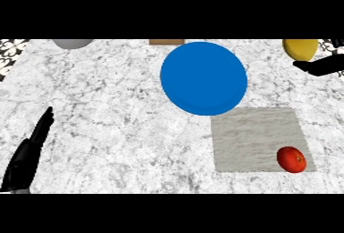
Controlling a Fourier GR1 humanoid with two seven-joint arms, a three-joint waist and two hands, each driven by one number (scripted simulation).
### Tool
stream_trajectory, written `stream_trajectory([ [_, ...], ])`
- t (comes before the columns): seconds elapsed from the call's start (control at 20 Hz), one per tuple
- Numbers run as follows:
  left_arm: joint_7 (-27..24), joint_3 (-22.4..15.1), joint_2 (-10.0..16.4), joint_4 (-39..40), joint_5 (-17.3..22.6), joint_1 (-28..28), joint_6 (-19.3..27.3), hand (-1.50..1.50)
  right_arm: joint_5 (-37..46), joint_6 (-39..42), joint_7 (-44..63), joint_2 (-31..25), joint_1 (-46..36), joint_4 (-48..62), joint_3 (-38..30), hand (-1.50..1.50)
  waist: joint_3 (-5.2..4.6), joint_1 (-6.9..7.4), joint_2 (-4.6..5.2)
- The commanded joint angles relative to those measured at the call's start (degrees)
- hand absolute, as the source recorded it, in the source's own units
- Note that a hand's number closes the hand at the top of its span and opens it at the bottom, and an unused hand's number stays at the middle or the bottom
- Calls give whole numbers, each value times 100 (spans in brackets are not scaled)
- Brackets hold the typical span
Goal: Pick the lemon from the placemat and place it in the plate
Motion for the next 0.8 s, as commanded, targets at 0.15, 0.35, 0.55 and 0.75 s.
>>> stream_trajectory([
  [0.15,293,25,26,10,-7,-261,-115,0,363,-214,1139,1236,-721,-120,552,150,2,79,27],
  [0.35,-38,-106,-160,203,-226,-226,39,0,456,135,1508,1434,-1488,580,524,150,1,98,41],
  [0.55,-37,56,-61,50,-98,-191,-66,0,682,218,1480,1819,-1628,1190,759,150,2,105,45],
  [0.75,-211,-135,-279,170,-350,-55,119,0,880,-140,1186,2274,-1836,2177,739,150,4,135,61],
])
